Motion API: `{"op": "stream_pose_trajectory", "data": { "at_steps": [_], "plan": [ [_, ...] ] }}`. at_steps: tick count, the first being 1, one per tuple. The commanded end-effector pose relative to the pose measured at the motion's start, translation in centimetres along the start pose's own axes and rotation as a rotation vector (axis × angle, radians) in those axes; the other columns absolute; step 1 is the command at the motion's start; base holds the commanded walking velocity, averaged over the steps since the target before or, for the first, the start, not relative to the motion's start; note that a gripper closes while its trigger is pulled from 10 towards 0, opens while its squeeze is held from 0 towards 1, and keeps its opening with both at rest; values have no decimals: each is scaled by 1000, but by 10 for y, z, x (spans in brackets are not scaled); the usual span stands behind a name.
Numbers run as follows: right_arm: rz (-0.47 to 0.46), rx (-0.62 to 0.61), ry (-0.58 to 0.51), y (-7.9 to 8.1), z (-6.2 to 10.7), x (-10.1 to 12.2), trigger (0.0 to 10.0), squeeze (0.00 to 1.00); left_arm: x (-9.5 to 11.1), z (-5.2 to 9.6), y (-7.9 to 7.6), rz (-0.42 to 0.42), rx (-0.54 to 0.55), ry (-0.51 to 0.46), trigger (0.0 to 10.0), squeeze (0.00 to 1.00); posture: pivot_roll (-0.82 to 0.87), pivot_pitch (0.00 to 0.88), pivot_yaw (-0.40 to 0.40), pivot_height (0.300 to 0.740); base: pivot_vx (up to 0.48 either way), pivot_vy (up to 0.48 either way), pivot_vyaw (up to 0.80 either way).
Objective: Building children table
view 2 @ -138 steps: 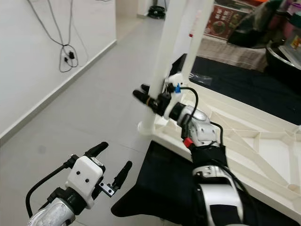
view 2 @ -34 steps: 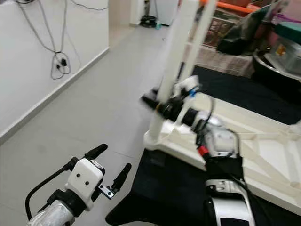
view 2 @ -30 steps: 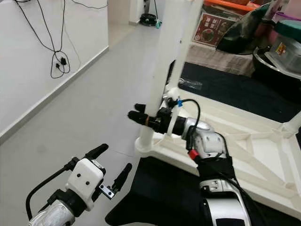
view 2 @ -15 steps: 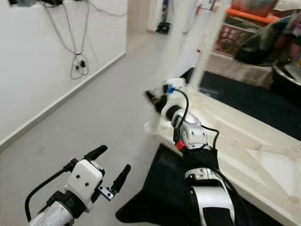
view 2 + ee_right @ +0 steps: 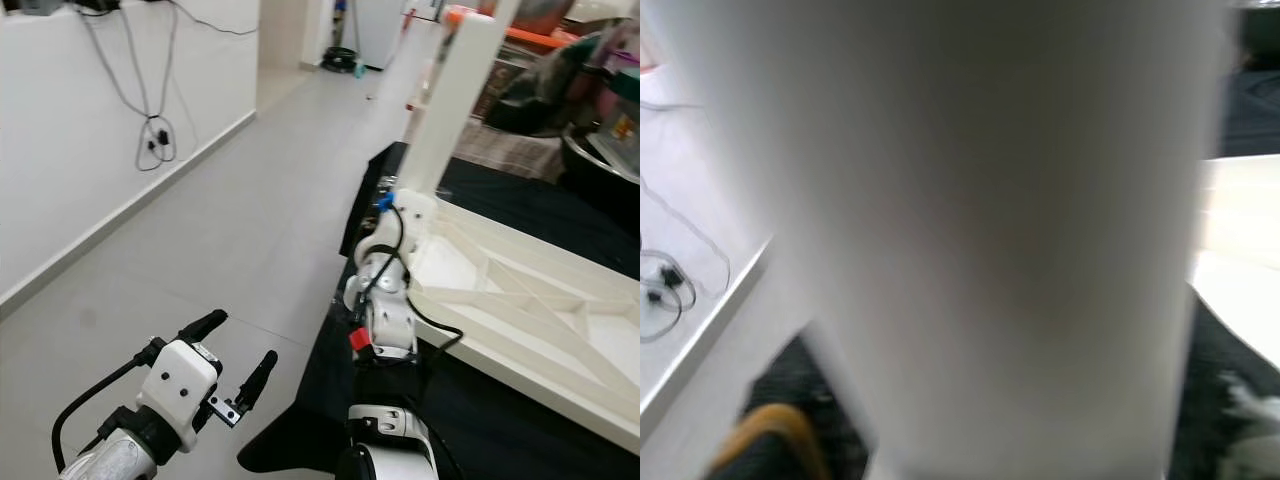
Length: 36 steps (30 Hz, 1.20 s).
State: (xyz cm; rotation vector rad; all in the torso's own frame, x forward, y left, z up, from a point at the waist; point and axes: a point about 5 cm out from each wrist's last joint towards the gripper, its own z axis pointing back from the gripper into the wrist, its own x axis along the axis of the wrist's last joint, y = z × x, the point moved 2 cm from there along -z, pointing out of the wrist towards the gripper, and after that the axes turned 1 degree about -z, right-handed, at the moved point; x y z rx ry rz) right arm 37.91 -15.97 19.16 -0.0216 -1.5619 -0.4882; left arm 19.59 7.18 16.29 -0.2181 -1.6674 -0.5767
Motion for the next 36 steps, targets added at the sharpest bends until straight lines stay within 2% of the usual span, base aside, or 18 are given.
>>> {"op": "stream_pose_trajectory", "data": {
  "at_steps": [1,2,5,6,9,11,13,14,15,16,17,18,20,27,28,33,35,36],
  "plan": [
    [-17,-15,-27,-3,-4,6,10000,1000,-3,0,-2,8,-9,9,10000,0,131,34,-125,740,0,0,0],
    [-29,6,-60,-3,-6,15,10000,0,-3,0,-2,8,-8,10,10000,0,132,35,-125,740,0,0,0],
    [-97,209,-103,-3,-19,37,10000,0,-3,-1,-2,8,-8,10,10000,0,125,37,-122,740,0,0,0],
    [-97,209,-103,-3,-19,37,10000,0,-3,-1,-2,8,-8,10,10000,0,125,37,-122,740,0,0,0],
    [-36,446,-52,-9,-32,44,10000,0,-3,-1,-3,10,-9,9,10000,0,124,40,-124,740,0,0,0],
    [-14,508,-31,-12,-34,45,10000,0,-3,-1,-3,10,-9,10,10000,0,124,40,-124,740,0,0,0],
    [-38,846,81,-5,-22,41,10000,0,-3,-1,-2,9,-8,9,10000,0,129,42,-127,740,0,0,0],
    [-38,846,81,-5,-22,41,10000,0,-3,-1,-2,9,-8,9,10000,0,129,42,-127,740,0,0,0],
    [-49,1007,124,-1,-11,38,10000,0,-3,-1,-2,9,-7,9,10000,0,129,41,-126,740,0,0,0],
    [-49,1007,124,-1,-11,38,10000,0,-3,-1,-2,9,-7,9,10000,0,129,41,-126,740,0,0,0],
    [-36,1158,171,2,2,32,10000,0,-3,-1,-2,8,-6,9,10000,0,129,41,-126,740,0,0,0],
    [-36,1158,171,2,2,32,10000,0,-3,-1,-2,8,-6,9,10000,0,129,41,-126,740,0,0,0],
    [15,1379,276,6,21,17,10000,0,-2,-2,-2,4,-7,8,10000,0,139,45,-129,740,0,0,0],
    [88,1468,335,23,24,0,10000,0,-2,-1,1,0,-1,8,10000,0,139,62,-121,740,0,0,0],
    [132,1383,294,30,15,-3,0,0,-1,-2,2,-1,3,7,10000,0,140,59,-123,740,0,0,0],
    [141,1288,221,33,6,2,0,0,-1,-2,2,0,3,7,10000,0,139,59,-124,740,0,0,0],
    [140,1197,194,31,-1,4,0,0,-1,-1,2,0,2,9,10000,0,137,61,-123,740,0,0,0],
    [128,1074,174,25,-8,7,0,0,-2,-1,1,0,1,10,10000,0,133,61,-122,740,0,0,0]
  ]
}}
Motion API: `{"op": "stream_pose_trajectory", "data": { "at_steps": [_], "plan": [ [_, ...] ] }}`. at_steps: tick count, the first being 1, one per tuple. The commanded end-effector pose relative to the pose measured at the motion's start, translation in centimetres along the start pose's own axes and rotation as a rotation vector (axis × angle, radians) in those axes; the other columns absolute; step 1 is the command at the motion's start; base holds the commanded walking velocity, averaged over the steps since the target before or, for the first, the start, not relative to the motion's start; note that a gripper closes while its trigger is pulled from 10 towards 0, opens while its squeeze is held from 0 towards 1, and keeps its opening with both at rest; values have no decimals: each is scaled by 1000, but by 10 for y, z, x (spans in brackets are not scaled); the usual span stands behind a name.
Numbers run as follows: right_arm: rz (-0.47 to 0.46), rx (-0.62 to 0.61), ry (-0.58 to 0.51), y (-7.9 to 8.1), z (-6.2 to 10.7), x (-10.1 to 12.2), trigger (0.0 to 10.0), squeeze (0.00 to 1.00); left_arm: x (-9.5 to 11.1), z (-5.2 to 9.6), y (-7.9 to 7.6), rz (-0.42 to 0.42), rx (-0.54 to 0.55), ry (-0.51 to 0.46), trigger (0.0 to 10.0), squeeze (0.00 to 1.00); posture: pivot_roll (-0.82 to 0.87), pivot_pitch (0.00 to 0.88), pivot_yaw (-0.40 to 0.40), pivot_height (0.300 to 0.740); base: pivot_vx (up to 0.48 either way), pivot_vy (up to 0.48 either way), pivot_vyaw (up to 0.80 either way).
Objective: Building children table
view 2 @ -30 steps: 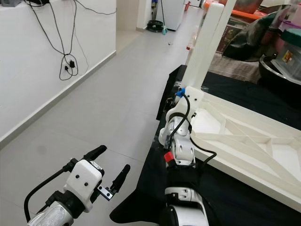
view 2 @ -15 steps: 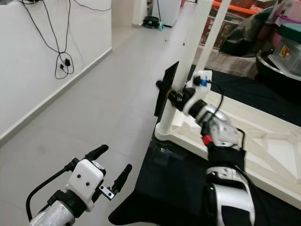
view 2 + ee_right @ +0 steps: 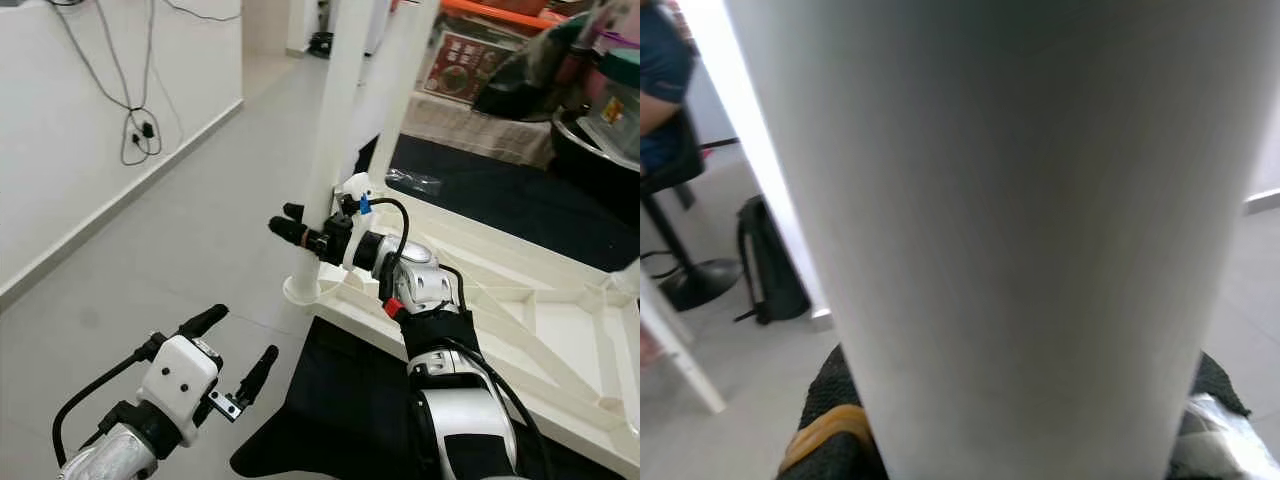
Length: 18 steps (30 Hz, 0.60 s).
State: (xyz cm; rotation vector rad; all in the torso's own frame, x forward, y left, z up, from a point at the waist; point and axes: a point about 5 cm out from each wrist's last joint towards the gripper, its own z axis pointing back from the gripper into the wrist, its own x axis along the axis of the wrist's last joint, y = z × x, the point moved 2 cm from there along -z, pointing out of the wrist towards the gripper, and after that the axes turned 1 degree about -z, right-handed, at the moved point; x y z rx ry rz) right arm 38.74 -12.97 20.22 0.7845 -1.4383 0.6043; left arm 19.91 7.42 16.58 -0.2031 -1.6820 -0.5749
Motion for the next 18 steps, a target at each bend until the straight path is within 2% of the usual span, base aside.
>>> {"op": "stream_pose_trajectory", "data": {
  "at_steps": [1,2,3,4,5,8,9,10,11,13,14,15,16,18],
  "plan": [
    [-51,-313,-48,-25,10,6,0,0,-4,1,-3,12,-12,21,10000,0,128,58,-118,740,0,0,0],
    [-51,-313,-48,-25,10,6,0,0,-4,1,-3,12,-12,21,10000,0,128,58,-118,740,0,0,0],
    [-79,-461,-64,-34,15,7,0,0,-4,1,-3,12,-13,22,10000,0,127,57,-117,740,0,0,0],
    [-76,-660,-82,-44,26,6,0,0,-5,1,-3,13,-15,22,10000,0,126,56,-117,740,0,0,0],
    [-71,-786,-94,-50,34,6,0,0,-5,2,-4,13,-16,22,10000,0,126,56,-117,740,0,0,0],
    [-71,-786,-94,-50,34,6,0,0,-5,2,-4,13,-16,22,10000,0,126,56,-117,740,0,0,0],
    [-65,-925,-88,-53,44,2,0,0,-5,2,-4,13,-17,23,10000,0,122,46,-118,740,0,0,0],
    [-51,-1061,-88,-43,47,-5,0,0,-5,2,-5,13,-21,22,10000,0,129,40,-120,740,0,0,0],
    [-51,-1061,-88,-43,47,-5,0,0,-5,2,-5,13,-21,22,10000,0,129,40,-120,740,0,0,0],
    [-68,-1241,-105,-22,48,-13,0,0,-6,1,-6,13,-23,22,10000,0,134,34,-122,740,0,0,0],
    [-68,-1241,-105,-22,48,-13,0,0,-6,1,-6,13,-23,22,10000,0,134,34,-122,740,0,0,0],
    [-76,-1283,-116,-15,45,-14,0,0,-6,1,-6,13,-23,22,10000,0,135,30,-124,740,0,0,0],
    [-97,-1279,-126,-9,37,-15,0,0,-6,2,-6,13,-23,23,10000,0,136,27,-125,740,0,0,0],
    [-110,-1271,-133,-5,32,-15,0,0,-6,2,-6,13,-22,23,10000,0,136,27,-125,740,0,0,0]
  ]
}}
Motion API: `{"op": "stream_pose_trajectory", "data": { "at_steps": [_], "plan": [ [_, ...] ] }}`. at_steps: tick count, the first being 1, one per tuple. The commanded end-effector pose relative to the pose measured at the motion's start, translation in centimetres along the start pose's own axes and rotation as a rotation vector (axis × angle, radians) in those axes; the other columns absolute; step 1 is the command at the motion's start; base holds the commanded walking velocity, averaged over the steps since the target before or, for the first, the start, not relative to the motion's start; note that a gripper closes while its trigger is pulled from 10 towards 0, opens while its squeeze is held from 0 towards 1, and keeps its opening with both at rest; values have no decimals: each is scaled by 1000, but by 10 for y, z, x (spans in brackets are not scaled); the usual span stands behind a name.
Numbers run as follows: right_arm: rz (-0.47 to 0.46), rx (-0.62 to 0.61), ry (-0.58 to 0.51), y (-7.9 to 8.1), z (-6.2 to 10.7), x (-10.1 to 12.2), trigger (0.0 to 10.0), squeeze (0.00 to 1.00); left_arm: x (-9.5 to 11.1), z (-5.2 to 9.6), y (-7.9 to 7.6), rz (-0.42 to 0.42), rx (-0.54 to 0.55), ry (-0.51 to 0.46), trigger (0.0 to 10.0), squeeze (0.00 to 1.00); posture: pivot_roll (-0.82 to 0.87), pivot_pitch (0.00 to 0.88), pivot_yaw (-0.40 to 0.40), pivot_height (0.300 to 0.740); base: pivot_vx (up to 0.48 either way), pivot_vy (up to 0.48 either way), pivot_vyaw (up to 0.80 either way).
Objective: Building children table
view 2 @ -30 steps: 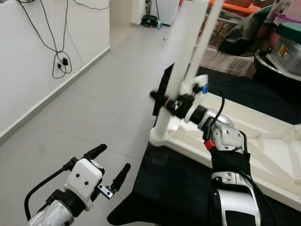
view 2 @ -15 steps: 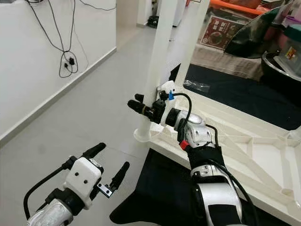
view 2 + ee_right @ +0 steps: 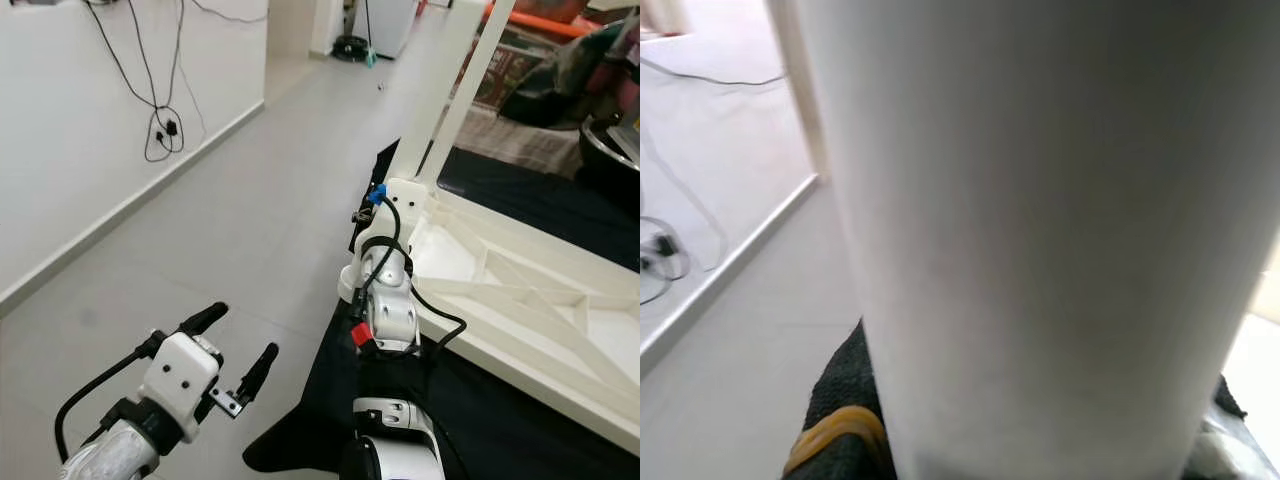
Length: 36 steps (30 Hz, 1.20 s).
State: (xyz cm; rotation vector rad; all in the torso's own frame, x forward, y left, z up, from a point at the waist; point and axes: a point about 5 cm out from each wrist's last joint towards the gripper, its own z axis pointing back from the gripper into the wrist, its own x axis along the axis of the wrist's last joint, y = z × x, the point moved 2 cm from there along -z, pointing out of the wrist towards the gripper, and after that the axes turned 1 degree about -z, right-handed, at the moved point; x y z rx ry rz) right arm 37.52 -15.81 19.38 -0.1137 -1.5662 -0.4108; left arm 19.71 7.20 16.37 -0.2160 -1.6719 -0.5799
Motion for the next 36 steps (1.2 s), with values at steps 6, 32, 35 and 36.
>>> {"op": "stream_pose_trajectory", "data": {
  "at_steps": [6,32,35,36],
  "plan": [
    [-74,29,-11,17,5,-2,10000,1000,-5,1,-2,6,-9,21,10000,0,131,32,-127,740,0,0,0],
    [118,338,1,-22,87,-44,10000,0,-31,-2,3,6,-7,135,10000,0,100,5,-103,740,0,0,0],
    [151,297,33,-34,91,-53,10000,0,-34,-1,6,7,7,147,10000,0,101,0,-101,740,0,0,0],
    [151,297,33,-34,91,-53,10000,0,-34,-1,6,7,7,147,10000,0,101,0,-101,740,0,0,0]
  ]
}}
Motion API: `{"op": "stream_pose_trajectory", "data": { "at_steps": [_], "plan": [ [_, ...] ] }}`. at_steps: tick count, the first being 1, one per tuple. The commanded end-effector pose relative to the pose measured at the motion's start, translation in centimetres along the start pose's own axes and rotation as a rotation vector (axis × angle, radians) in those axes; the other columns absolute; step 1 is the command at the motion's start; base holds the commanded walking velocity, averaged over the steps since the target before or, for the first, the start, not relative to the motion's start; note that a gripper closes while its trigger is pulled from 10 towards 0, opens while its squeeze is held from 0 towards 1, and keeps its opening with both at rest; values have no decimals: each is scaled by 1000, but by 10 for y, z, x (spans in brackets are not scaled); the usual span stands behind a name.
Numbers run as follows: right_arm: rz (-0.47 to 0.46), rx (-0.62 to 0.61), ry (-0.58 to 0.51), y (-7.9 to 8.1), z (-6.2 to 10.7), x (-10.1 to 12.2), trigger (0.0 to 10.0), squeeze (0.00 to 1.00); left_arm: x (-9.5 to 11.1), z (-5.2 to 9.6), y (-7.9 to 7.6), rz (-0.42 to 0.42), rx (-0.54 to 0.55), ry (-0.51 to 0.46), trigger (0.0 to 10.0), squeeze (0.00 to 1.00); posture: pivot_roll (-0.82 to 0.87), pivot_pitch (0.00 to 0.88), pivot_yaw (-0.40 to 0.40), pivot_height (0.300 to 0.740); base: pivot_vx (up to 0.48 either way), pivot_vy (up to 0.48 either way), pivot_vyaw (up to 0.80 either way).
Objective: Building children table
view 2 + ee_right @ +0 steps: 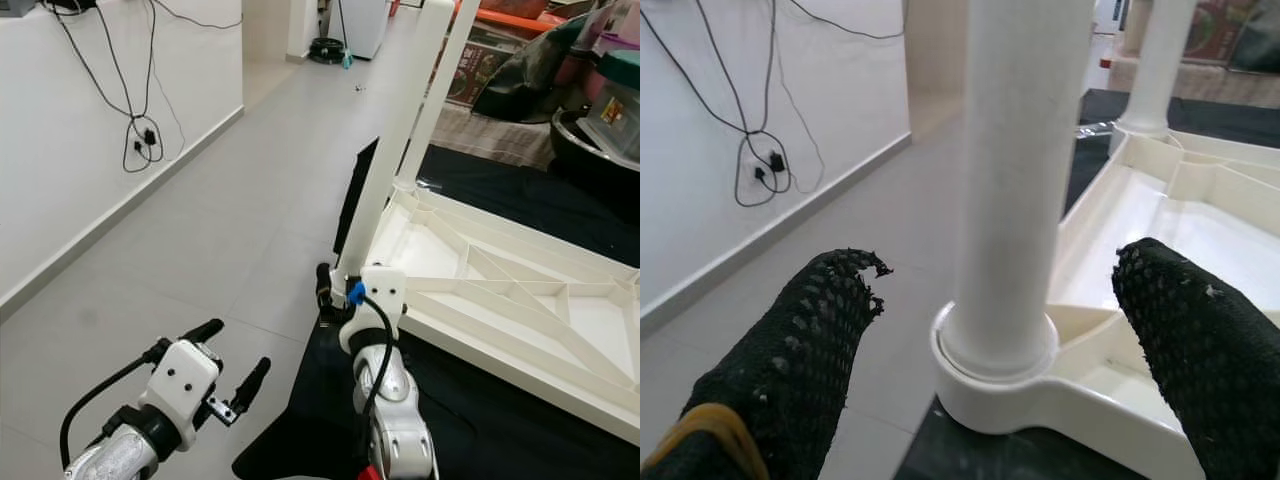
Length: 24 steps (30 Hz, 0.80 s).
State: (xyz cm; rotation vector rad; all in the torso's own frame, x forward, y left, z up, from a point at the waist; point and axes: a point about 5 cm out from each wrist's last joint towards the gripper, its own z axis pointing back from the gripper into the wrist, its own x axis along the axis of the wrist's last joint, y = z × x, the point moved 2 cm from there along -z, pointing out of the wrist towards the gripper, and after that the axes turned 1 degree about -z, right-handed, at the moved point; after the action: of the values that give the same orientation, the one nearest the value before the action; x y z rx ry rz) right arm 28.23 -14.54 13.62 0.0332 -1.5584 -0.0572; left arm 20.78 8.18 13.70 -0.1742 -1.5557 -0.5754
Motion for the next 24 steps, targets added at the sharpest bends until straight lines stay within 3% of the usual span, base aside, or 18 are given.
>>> {"op": "stream_pose_trajectory", "data": {
  "at_steps": [1,5,11,18,24],
  "plan": [
    [7,-25,5,-6,3,-1,10000,0,-7,1,0,2,7,38,10000,0,101,0,-101,740,0,0,0],
    [-17,-25,7,-6,3,-3,10000,0,-10,0,1,0,14,49,10000,0,96,0,-94,740,0,0,0],
    [29,116,5,20,11,-7,10000,0,-16,-3,2,-26,-1,72,10000,0,97,0,-91,740,0,-336,-609],
    [66,134,13,25,11,-9,10000,0,-17,-4,3,-33,-2,80,10000,0,95,3,-92,740,0,-470,-163],
    [49,127,37,23,10,-13,10000,0,-18,-6,5,-16,17,89,10000,0,96,9,-93,740,0,0,0]
  ]
}}
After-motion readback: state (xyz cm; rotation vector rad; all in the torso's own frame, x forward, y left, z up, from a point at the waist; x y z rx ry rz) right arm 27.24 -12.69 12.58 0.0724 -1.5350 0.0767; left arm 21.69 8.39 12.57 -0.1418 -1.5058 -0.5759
